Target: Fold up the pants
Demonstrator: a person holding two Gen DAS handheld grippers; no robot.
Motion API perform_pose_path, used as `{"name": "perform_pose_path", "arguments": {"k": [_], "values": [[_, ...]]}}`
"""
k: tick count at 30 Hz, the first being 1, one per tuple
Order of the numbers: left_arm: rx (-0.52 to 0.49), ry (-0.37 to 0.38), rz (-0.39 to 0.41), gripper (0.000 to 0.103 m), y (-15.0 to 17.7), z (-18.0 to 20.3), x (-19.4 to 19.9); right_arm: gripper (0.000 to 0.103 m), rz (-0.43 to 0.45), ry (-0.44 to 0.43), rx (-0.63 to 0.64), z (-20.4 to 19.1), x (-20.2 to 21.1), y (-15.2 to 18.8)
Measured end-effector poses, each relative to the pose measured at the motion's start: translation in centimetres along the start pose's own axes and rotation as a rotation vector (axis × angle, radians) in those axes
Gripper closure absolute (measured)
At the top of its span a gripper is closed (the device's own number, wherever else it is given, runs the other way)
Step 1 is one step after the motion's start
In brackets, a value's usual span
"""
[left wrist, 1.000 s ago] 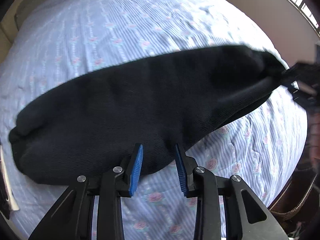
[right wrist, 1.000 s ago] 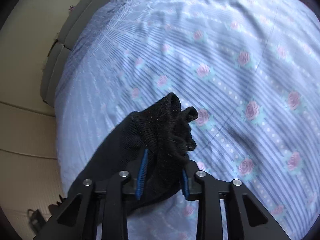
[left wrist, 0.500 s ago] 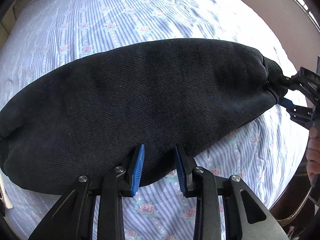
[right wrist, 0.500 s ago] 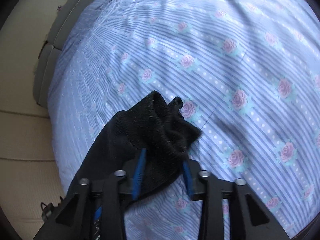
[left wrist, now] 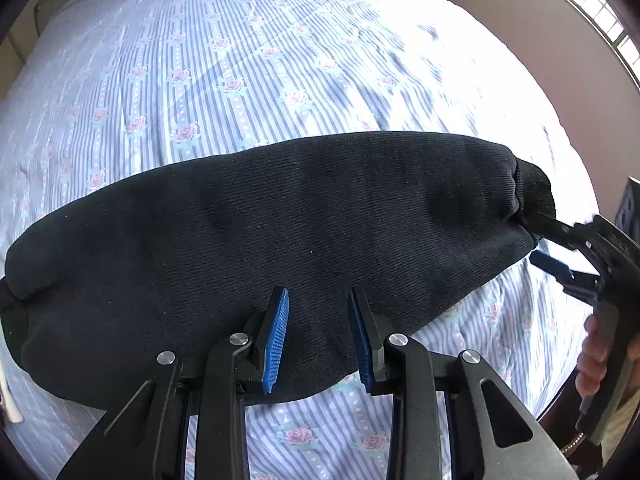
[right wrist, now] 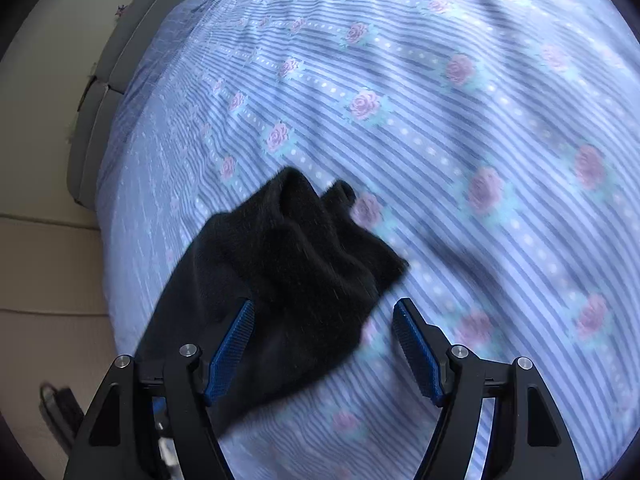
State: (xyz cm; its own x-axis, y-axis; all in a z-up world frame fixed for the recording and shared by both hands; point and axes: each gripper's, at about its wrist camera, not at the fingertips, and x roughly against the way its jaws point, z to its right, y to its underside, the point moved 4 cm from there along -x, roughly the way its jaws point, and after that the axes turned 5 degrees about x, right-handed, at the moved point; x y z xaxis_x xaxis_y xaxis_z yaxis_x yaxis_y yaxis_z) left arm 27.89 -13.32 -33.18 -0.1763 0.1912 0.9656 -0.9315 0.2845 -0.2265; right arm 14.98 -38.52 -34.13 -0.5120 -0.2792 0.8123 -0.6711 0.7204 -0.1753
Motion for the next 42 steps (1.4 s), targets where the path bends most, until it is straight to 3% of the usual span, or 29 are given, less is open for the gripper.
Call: {"name": "perform_pose_path", "arguments": {"k": [2,11,13,14,17,21,26,29,31,34,38,42], "values": [[-0.002,-0.006,-0.005,0.072,-0.3,-0.2,0.1,0.021,0.002,-0.024,0.019,0.1,0.0,0.6],[0.025,0.037,-0.009,0.072,-1.8,-0.4,0.1,0.017,-0.002,-0.109,-0.019,-0.7,-4.1,-1.5],[0.065,0.061,-0.001,0.072,-2.7,-1.4,0.1,0.024,-0.014,-0.111,-0.009,-1.2,-4.5,-2.3],[0.092,0.075,0.003,0.072,-3.2,-2.1,0.3,0.04,-0.025,-0.116,-0.01,-1.4,-4.6,-2.6],[0.119,0.078,0.029,0.073,-4.7,-3.3,1.0,0.055,-0.016,-0.117,-0.001,-2.1,-3.6,-2.7],[0.039,0.051,0.009,0.073,-5.9,-2.5,0.0,0.059,0.041,-0.088,0.054,-4.2,-0.8,-1.9],[0.067,0.015,-0.055,0.072,-5.8,-2.8,-3.5,0.062,0.067,-0.096,0.121,-7.2,3.0,-0.7],[0.018,-0.044,-0.069,0.072,-6.1,-2.0,-4.0,0.064,0.066,-0.085,0.175,-9.0,4.5,-0.1],[0.01,-0.044,-0.07,0.072,-6.5,-1.7,-3.2,0.064,0.074,-0.058,0.211,-10.5,5.1,0.1],[0.049,0.019,0.0,0.07,-6.3,-2.6,0.6,0.064,0.097,-0.014,0.253,-13.2,6.3,-0.1],[0.101,0.004,0.108,0.066,-3.8,-6.4,7.0,0.065,0.107,0.021,0.318,-18.2,7.7,0.4],[0.195,-0.026,0.15,0.066,-0.2,-11.5,11.0,0.065,0.122,0.031,0.433,-24.3,8.4,2.3]]}}
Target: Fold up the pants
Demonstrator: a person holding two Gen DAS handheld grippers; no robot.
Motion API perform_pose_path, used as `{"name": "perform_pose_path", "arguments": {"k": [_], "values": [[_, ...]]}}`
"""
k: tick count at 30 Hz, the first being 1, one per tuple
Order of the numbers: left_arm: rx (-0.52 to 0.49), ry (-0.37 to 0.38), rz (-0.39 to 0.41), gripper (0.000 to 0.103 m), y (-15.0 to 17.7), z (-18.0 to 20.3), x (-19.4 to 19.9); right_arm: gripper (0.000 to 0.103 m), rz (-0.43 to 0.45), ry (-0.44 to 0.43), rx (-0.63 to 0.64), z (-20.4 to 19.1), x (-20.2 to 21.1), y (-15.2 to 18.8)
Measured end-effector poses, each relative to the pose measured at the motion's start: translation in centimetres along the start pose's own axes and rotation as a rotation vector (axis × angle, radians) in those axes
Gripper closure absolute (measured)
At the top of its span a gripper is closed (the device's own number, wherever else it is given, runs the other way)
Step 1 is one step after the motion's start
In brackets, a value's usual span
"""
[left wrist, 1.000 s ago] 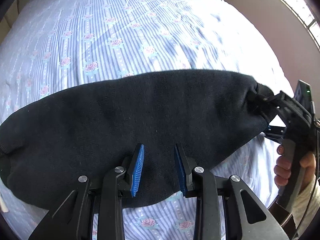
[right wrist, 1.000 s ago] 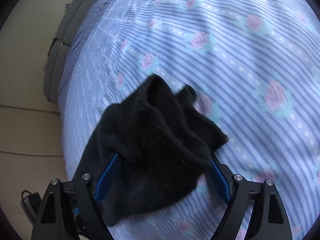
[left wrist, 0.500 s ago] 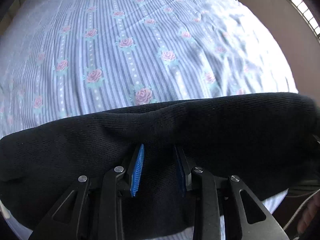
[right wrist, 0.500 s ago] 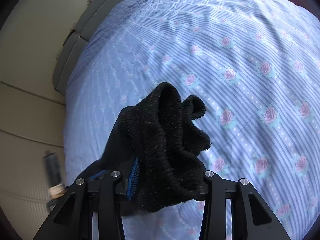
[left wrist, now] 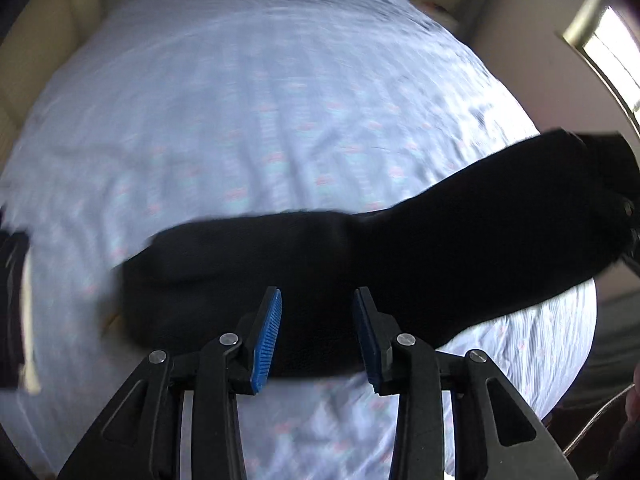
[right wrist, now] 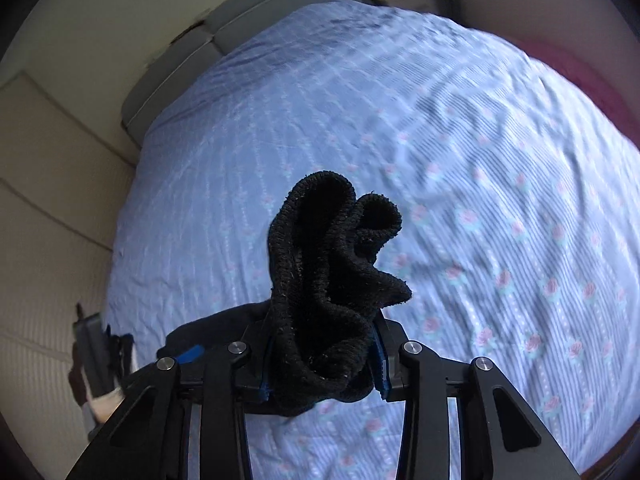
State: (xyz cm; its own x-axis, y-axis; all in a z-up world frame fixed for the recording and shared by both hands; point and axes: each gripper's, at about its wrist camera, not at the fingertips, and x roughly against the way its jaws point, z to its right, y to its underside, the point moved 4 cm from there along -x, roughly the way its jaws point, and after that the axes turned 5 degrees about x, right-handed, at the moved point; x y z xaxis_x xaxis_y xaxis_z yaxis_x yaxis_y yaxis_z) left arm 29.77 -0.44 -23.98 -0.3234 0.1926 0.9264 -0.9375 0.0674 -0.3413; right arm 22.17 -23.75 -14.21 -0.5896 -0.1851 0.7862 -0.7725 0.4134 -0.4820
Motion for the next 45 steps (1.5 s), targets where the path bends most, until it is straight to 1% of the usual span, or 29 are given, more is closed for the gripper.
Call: {"name": "perform_pose_path", "arguments": {"k": [1,3,4,6,7,8,9,10,11,12,13,15,16,20,22,25,26,27,28,29,30,33,35,37,38,40,42,43,45], "values": [[0.045,-0.007,0.008,0.066,0.8,-1.8,1.1,0.066,0.002,-0.013,0.028,-1.8,-0.1,-0.2],[0.108,-0.013,0.026,0.066,1.8,-4.5,2.4,0.066,-0.008,-0.005,0.097,-5.7,-1.4,-0.6],[0.138,-0.016,0.029,0.066,2.5,-5.9,3.1,0.067,-0.02,-0.009,0.134,-8.2,-2.2,-0.4],[0.183,-0.032,0.033,0.066,4.0,-8.3,4.4,0.07,-0.043,-0.038,0.172,-11.5,-3.7,0.2],[0.199,-0.04,0.031,0.066,4.8,-9.7,4.7,0.07,-0.072,-0.046,0.203,-14.0,-5.0,0.6],[0.218,-0.05,0.029,0.066,6.0,-11.2,5.4,0.072,-0.084,-0.052,0.229,-15.6,-5.9,1.0],[0.233,-0.055,0.024,0.066,6.5,-12.2,5.6,0.074,-0.091,-0.056,0.265,-17.1,-6.6,1.8],[0.248,-0.061,0.018,0.066,7.2,-13.5,5.9,0.074,-0.106,-0.048,0.318,-19.5,-8.0,2.8],[0.256,-0.067,0.016,0.066,7.8,-14.3,6.0,0.075,-0.117,-0.039,0.345,-20.5,-8.9,3.2],[0.269,-0.075,0.013,0.066,8.2,-15.1,6.2,0.075,-0.134,-0.028,0.392,-22.5,-10.3,4.3],[0.284,-0.079,0.009,0.066,8.9,-16.2,6.4,0.075,-0.147,-0.025,0.411,-23.0,-11.0,4.9],[0.307,-0.086,0.009,0.066,9.6,-17.7,6.7,0.075,-0.183,-0.014,0.475,-25.1,-12.7,6.8],[0.322,-0.089,0.008,0.066,9.9,-18.6,6.8,0.075,-0.21,0.004,0.521,-26.2,-13.8,8.1],[0.363,-0.095,0.01,0.066,10.5,-20.9,7.1,0.075,-0.281,0.032,0.629,-28.7,-16.6,11.6],[0.37,-0.102,0.013,0.064,10.3,-21.8,7.0,0.075,-0.319,0.05,0.662,-28.9,-17.9,12.9],[0.378,-0.122,0.03,0.055,10.1,-22.7,7.1,0.071,-0.354,0.058,0.69,-28.9,-19.2,14.7],[0.381,-0.127,0.035,0.051,10.0,-22.9,7.1,0.064,-0.359,0.045,0.691,-29.1,-19.3,15.1],[0.383,-0.13,0.039,0.049,9.8,-23.1,7.1,0.053,-0.365,0.02,0.688,-29.1,-19.1,15.2],[0.388,-0.139,0.049,0.047,9.6,-23.3,7.3,0.047,-0.368,-0.009,0.68,-29.3,-18.9,15.3],[0.392,-0.145,0.058,0.045,9.4,-23.4,7.5,0.036,-0.368,-0.046,0.666,-29.5,-18.6,15.4],[0.395,-0.147,0.067,0.045,9.1,-23.5,7.7,0.032,-0.371,-0.067,0.65,-29.6,-18.0,15.3],[0.412,-0.141,0.112,0.042,8.2,-23.7,9.0,0.032,-0.388,-0.136,0.575,-29.5,-16.0,14.9],[0.418,-0.13,0.128,0.039,7.7,-23.6,9.6,0.032,-0.389,-0.226,0.489,-28.6,-13.2,14.1],[0.408,-0.115,0.14,0.038,7.2,-23.0,10.1,0.032,-0.369,-0.288,0.429,-27.4,-10.6,13.5],[0.396,-0.103,0.143,0.038,6.9,-22.4,10.0,0.032,-0.337,-0.293,0.413,-26.4,-9.1,12.9],[0.357,-0.075,0.133,0.037,6.4,-20.6,9.5,0.032,-0.274,-0.256,0.391,-23.9,-7.1,11.8],[0.327,-0.056,0.122,0.038,5.9,-18.9,8.7,0.032,-0.237,-0.173,0.364,-20.6,-6.3,10.9],[0.311,-0.036,0.109,0.038,5.6,-17.6,8.0,0.032,-0.217,-0.117,0.344,-18.6,-6.4,10.4],[0.28,0.006,0.096,0.038,5.0,-15.2,7.0,0.032,-0.222,-0.013,0.281,-14.7,-7.3,9.9]]}}
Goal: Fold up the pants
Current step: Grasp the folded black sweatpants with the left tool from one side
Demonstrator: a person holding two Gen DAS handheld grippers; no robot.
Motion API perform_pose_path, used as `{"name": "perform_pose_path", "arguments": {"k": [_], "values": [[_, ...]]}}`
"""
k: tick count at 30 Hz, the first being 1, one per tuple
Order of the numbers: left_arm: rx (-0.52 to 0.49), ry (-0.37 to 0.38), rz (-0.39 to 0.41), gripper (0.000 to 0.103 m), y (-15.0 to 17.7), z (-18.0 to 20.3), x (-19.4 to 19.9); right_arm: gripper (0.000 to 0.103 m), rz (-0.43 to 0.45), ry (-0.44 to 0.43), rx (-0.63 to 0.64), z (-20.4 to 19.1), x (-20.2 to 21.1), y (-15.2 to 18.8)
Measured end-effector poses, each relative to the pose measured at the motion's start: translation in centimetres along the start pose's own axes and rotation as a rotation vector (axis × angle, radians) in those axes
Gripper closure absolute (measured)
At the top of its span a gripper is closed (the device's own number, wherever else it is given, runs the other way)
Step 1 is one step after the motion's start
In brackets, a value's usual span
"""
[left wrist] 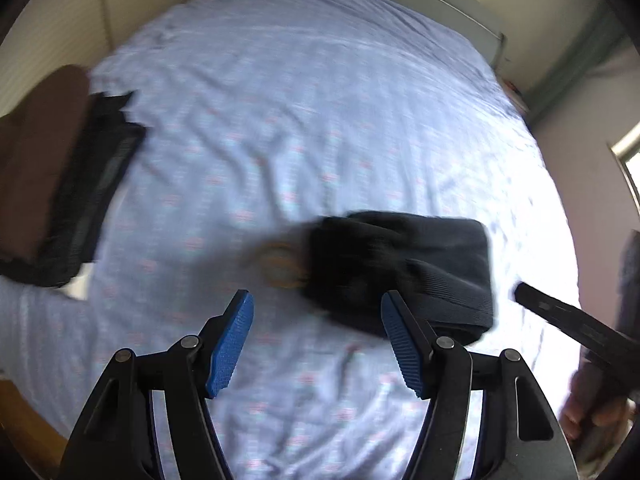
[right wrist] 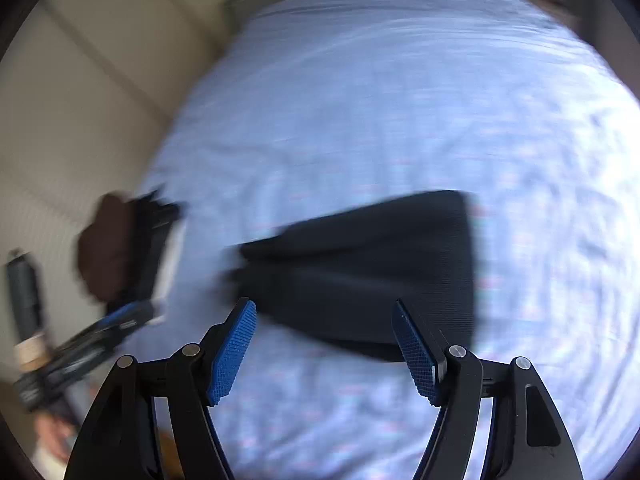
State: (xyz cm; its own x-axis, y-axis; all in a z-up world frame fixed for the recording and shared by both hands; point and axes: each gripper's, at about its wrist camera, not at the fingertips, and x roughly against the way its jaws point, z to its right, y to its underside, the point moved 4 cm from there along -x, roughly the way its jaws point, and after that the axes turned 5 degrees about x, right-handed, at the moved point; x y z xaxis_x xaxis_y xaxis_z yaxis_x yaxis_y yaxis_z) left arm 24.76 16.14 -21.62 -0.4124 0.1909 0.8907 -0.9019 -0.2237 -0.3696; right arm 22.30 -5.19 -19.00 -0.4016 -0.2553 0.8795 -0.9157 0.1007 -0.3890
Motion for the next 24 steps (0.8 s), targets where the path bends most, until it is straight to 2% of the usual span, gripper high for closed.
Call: {"name": "perform_pose_path", "arguments": {"k": [4,9,12,16,21,24], "values": [[-0.006,0.049,-0.034,0.038,0.0,3.4,-2.3,0.032,-0.033,0.019,-0.137,4.5,-2.4,0.5],[0.118,0.08,-0.106,0.039,-0.4,4.4,-5.5,0.032,-0.053,0.011,-0.173,5.5,-5.1,0.8],[0.227,0.094,-0.16,0.04,-0.3,3.5,-7.0,0.032,-0.109,-0.017,-0.147,4.7,-6.5,1.5],[0.38,0.105,-0.192,0.038,0.5,1.8,-8.3,0.032,-0.137,0.032,-0.025,2.6,-7.3,3.1],[0.424,0.076,-0.246,0.036,2.5,0.7,-10.6,0.031,-0.149,0.041,0.026,1.4,-7.4,4.4],[0.45,0.117,-0.236,0.038,3.2,0.2,-11.1,0.03,-0.163,0.033,0.059,1.1,-7.7,4.4]]}}
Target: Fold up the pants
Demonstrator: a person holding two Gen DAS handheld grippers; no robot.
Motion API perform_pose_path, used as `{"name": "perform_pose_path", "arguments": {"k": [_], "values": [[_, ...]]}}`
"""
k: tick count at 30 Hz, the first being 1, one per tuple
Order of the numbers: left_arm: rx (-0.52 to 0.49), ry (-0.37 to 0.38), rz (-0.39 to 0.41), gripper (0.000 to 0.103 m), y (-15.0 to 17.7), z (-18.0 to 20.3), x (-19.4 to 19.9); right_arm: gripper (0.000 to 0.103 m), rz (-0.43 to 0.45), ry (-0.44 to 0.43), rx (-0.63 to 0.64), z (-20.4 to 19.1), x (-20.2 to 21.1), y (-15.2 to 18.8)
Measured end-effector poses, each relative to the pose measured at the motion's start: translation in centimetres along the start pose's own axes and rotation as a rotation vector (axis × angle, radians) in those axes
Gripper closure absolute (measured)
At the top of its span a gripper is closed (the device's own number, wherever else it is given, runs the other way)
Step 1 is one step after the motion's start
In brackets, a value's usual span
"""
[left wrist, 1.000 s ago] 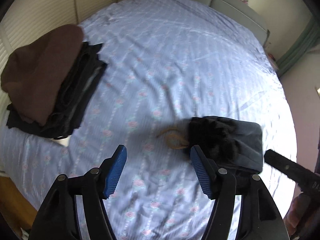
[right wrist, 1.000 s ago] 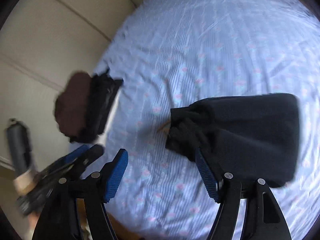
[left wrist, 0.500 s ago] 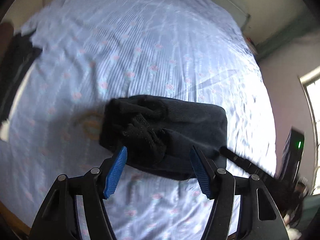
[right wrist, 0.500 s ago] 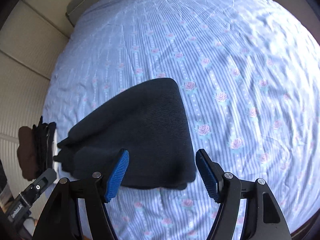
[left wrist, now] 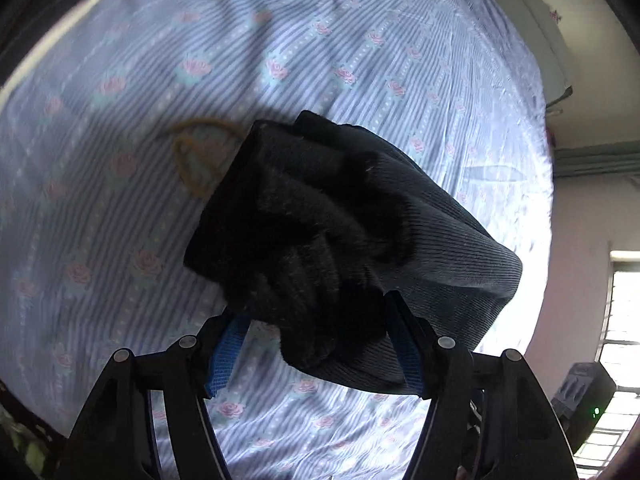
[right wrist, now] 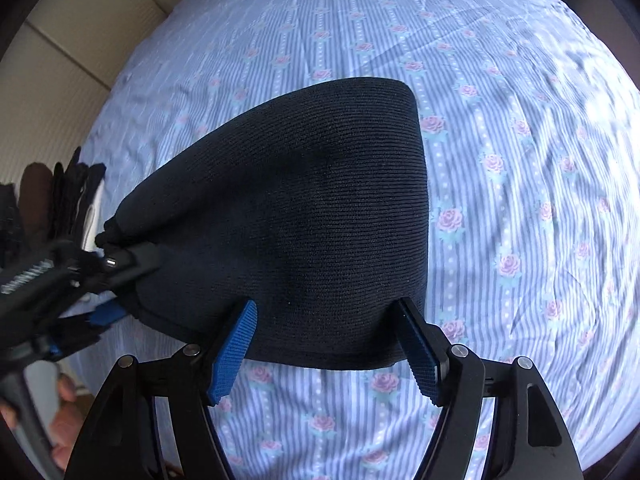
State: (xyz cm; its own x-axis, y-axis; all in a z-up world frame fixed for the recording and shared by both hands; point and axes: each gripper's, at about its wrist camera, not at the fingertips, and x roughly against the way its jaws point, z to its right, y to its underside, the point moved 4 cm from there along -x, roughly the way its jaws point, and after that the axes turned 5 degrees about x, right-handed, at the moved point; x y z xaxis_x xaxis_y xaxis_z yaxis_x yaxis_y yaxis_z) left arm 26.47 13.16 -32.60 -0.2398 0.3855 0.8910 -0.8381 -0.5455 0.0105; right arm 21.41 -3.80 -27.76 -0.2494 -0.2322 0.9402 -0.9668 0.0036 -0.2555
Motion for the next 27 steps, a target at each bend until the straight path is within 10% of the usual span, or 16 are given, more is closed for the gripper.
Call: {"name": "perform_pose_path", "arguments": {"k": [9,15,22,27], "values": [[-0.19,0.102,0.065,0.068,1.6,0.9,2.1,0.035,-0.031,-0.031,0.021,0.3,-0.2,-2.9],[-0.288,0.127,0.093,0.069,1.7,0.7,2.8,0.039,0.097,-0.108,0.341,-5.3,4.0,-7.7],[-0.291,0.162,0.092,0.069,2.0,-0.4,3.3,0.049,-0.165,-0.296,0.755,-14.6,-1.1,-11.6],[-0.266,0.183,0.085,0.069,1.8,-1.3,3.1,0.056,-0.296,-0.227,0.909,-16.9,-4.4,-10.4]]}}
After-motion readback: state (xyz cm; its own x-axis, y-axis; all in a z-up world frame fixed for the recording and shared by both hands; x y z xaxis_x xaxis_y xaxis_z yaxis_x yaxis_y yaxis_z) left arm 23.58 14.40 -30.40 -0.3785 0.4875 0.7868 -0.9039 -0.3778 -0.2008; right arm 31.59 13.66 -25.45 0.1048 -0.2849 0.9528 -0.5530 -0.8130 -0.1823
